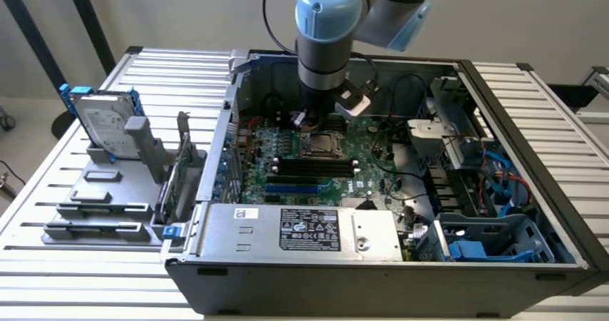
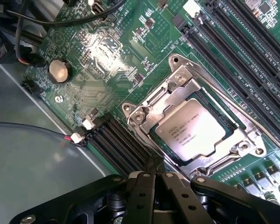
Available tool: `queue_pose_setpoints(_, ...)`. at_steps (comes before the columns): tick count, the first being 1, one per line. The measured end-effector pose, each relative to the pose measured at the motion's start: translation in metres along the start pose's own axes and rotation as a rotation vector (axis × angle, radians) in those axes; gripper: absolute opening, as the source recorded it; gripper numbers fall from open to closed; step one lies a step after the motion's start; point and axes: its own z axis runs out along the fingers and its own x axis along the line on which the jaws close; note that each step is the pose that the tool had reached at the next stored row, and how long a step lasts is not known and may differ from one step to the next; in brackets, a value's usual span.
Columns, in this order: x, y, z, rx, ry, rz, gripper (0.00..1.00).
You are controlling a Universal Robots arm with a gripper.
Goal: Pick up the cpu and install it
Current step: 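Install the first cpu locking lever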
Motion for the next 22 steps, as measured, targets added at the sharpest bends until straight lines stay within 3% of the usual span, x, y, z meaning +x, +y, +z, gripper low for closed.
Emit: queue_pose_setpoints(22,0.0080,0.0083,0.0012,-0.0003,0.0002,0.001,0.11)
